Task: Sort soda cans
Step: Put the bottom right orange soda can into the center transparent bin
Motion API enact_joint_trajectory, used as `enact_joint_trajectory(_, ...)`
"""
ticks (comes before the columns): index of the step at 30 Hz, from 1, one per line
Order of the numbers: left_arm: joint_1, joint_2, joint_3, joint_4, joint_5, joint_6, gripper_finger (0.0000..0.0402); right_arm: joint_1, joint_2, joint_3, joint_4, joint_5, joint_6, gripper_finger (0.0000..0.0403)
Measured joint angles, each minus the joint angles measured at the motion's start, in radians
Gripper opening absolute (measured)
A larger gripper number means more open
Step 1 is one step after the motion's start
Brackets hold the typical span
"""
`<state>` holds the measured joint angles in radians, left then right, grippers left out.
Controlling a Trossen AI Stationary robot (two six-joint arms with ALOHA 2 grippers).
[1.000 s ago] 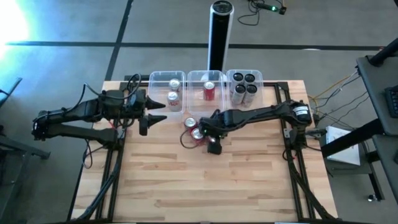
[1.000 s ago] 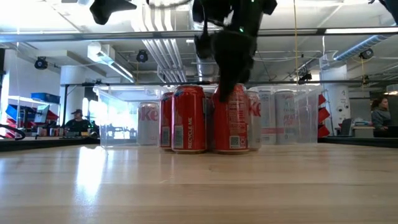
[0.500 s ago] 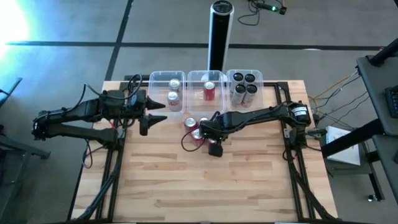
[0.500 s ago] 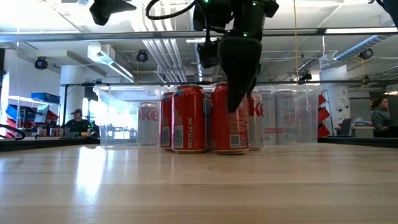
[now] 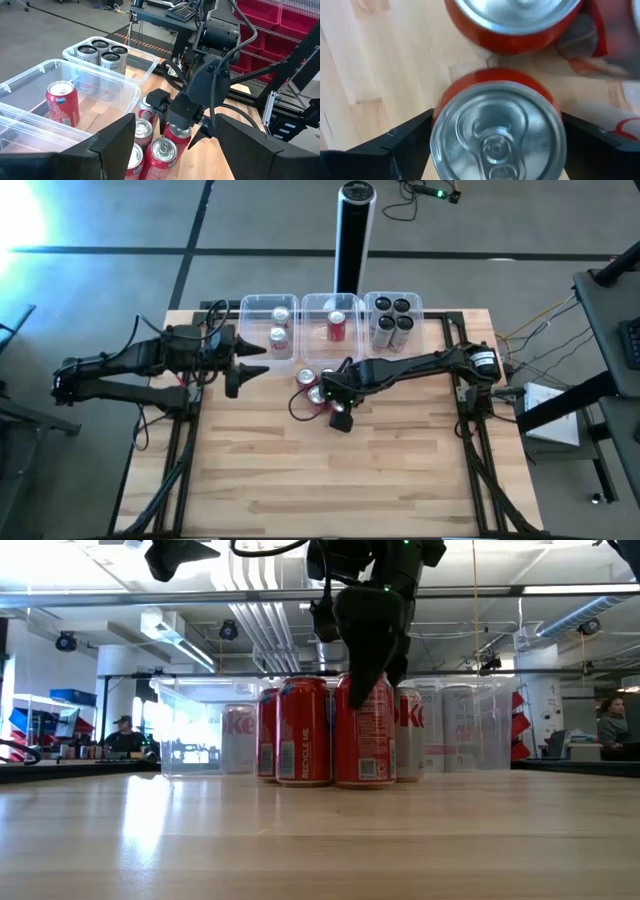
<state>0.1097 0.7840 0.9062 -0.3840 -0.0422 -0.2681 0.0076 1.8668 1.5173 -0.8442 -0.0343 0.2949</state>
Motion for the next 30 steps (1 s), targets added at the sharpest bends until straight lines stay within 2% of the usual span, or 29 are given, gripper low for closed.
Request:
enact_joint_trajectory(6,0.0,-0.002,0.0,-0.011,0.0,0.016,0.0258,0.001,0.0,0.0,0.011,0.011,0.019,0.03)
enact_joint_trajectory(8,0.0,-0.011,0.0,-0.017,0.0,0.009,0.0258,0.001,0.0,0.001,0.013,0.001,0.04,0.0296)
enact_joint_trajectory(11,0.0,-0.037,0.026,-0.054,0.0,0.0,0.0258,0.001,0.0,0.039,-0.042,-0.087,0.096,0.0296)
enact_joint_trajectory(14,0.0,-0.071,0.056,-0.088,0.0,0.008,0.0258,0.017,-0.004,0.136,-0.13,-0.157,0.139,0.0296)
enact_joint_trajectory(19,0.0,-0.119,0.088,-0.088,0.0,0.027,0.0258,0.048,-0.015,0.366,-0.375,-0.19,0.135,0.0296)
enact_joint_trajectory(21,0.0,-0.131,0.092,-0.088,0.0,0.032,0.0258,0.051,-0.014,0.465,-0.418,-0.189,0.135,0.0297)
enact_joint_trajectory(25,0.0,-0.147,0.092,-0.089,0.0,0.055,0.0258,0.045,-0.014,0.66,-0.366,-0.146,0.145,0.0298)
enact_joint_trajectory(30,0.0,-0.153,0.092,-0.089,-0.002,0.09,0.0258,0.028,-0.006,0.818,-0.222,0.038,0.051,0.0299)
